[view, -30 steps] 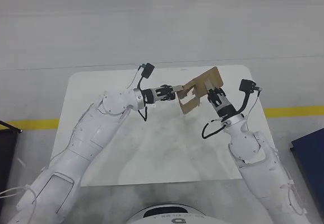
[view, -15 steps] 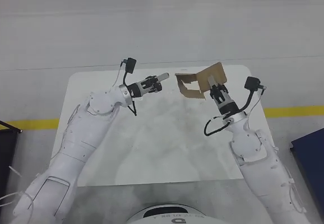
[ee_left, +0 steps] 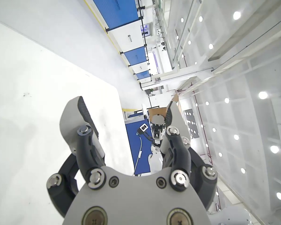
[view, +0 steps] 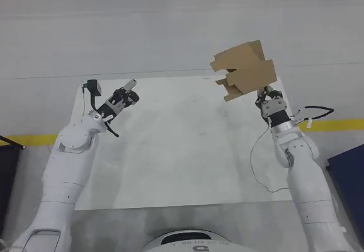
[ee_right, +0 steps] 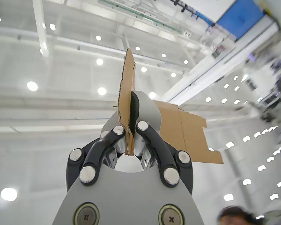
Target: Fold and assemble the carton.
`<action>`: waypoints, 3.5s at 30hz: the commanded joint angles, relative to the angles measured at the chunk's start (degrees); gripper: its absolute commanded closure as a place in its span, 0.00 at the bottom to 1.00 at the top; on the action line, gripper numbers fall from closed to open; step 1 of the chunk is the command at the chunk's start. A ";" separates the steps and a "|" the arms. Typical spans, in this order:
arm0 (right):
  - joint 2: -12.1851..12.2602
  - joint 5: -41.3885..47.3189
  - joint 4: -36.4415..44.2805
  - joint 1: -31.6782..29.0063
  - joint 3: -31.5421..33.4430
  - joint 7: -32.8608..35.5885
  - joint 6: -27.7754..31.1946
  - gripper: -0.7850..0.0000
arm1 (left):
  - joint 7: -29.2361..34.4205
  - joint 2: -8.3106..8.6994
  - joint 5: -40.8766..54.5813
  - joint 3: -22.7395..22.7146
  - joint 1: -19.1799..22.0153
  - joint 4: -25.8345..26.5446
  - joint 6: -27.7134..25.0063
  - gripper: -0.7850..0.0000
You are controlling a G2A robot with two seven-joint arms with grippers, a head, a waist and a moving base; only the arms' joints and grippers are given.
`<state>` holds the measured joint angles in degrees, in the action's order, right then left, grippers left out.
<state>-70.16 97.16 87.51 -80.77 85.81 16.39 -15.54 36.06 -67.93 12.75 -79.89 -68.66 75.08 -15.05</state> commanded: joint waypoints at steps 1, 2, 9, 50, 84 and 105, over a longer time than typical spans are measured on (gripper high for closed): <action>0.06 -0.54 1.07 0.43 -0.80 -1.62 -2.43 1.00 | 1.57 0.08 -1.39 0.88 -1.05 1.71 0.15 0.05; 0.04 -1.05 1.86 0.31 -1.15 -1.85 -2.77 1.00 | 2.54 0.08 -1.80 1.47 -1.28 2.36 0.15 0.02; -0.06 -4.17 6.75 -1.02 -1.98 -3.74 -2.01 1.00 | 11.08 -0.37 -5.20 8.33 0.39 5.44 -3.90 0.00; 1.51 -48.49 11.81 -2.79 -9.17 2.82 -3.24 1.00 | 3.06 -2.64 -12.57 17.08 9.60 6.35 -4.04 0.53; 3.21 -66.28 13.23 -8.43 2.28 15.29 23.14 0.00 | 17.83 -1.98 11.95 13.46 4.56 0.36 1.47 1.00; 4.69 -76.51 7.78 -1.59 -1.62 39.49 28.51 0.17 | 28.01 -1.16 9.67 15.37 6.61 0.97 3.41 1.00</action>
<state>-65.51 20.60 95.40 -82.48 84.32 55.60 12.93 64.09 -69.11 22.53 -64.64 -62.04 76.02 -11.65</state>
